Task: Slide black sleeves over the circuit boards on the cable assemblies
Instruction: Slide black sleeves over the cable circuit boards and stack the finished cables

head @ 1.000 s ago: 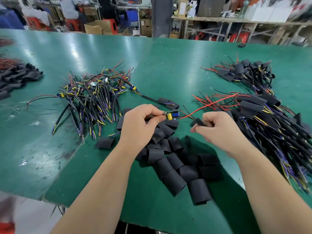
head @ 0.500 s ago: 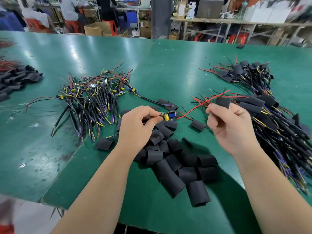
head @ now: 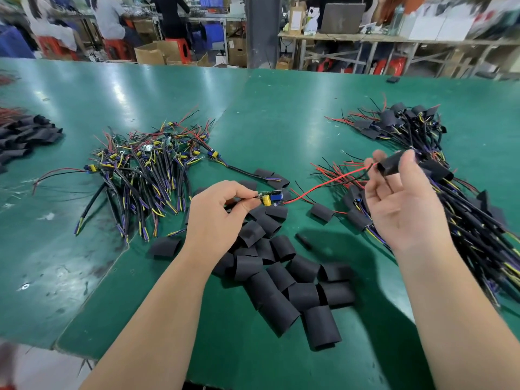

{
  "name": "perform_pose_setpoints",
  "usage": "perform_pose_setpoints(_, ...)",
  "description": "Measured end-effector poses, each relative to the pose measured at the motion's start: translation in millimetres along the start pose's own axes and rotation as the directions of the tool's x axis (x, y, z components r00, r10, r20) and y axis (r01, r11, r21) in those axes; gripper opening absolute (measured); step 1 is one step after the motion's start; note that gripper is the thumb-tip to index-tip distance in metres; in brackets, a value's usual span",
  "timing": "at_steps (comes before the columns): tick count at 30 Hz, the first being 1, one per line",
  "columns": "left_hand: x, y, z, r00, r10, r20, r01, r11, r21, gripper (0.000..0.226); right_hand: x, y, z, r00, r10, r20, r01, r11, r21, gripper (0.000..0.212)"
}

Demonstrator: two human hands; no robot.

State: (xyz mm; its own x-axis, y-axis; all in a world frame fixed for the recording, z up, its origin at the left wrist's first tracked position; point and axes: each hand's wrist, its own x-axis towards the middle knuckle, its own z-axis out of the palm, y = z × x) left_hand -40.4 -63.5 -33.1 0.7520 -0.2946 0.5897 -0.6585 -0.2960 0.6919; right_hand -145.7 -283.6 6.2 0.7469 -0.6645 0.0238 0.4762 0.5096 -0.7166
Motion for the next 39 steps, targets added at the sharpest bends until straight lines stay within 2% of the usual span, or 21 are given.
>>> perform_pose_setpoints(3, -0.6, 1.1, 0.0, 1.000, 0.011, 0.002, -0.011, 1.000, 0.005, 0.029, -2.6, 3.8, 4.7, 0.994, 0.106, 0.007, -0.106, 0.994, 0.019, 0.034)
perform_pose_setpoints(6, -0.9, 0.7, -0.1, 1.000, 0.000, -0.004, 0.000, 1.000, 0.010, 0.027, -7.1, 4.1, 10.0, 0.986, 0.151, 0.066, -0.152, 0.988, 0.021, 0.030)
perform_pose_setpoints(13, 0.0, -4.5, -1.1, 1.000, 0.009, -0.021, -0.008, 0.998, 0.057, 0.012, -14.3, 1.6, 16.9, 0.985, 0.137, 0.108, -0.135, 0.990, -0.026, 0.033)
perform_pose_setpoints(19, 1.0, -8.0, -1.4, 0.999, 0.026, -0.029, -0.023, 0.996, 0.083, 0.010, -15.4, 0.2, 18.6, 0.988, 0.141, 0.056, -0.138, 0.989, -0.054, 0.042)
perform_pose_setpoints(25, 1.1, -7.5, -1.3, 0.999, 0.013, -0.050, -0.010, 0.998, 0.064, 0.006, -12.0, 1.5, 14.5, 0.978, 0.200, -0.051, -0.199, 0.980, 0.028, 0.031)
perform_pose_setpoints(34, 1.2, -5.7, -2.9, 0.999, -0.011, -0.042, 0.015, 0.997, 0.078, 0.006, -11.3, -0.2, 13.8, 0.972, 0.235, 0.033, -0.237, 0.969, 0.073, 0.037)
perform_pose_setpoints(39, 0.1, -4.0, -3.9, 0.999, -0.014, -0.033, 0.017, 0.993, 0.118, 0.005, -12.0, 1.4, 16.1, 0.981, 0.181, 0.068, -0.178, 0.983, -0.048, 0.035)
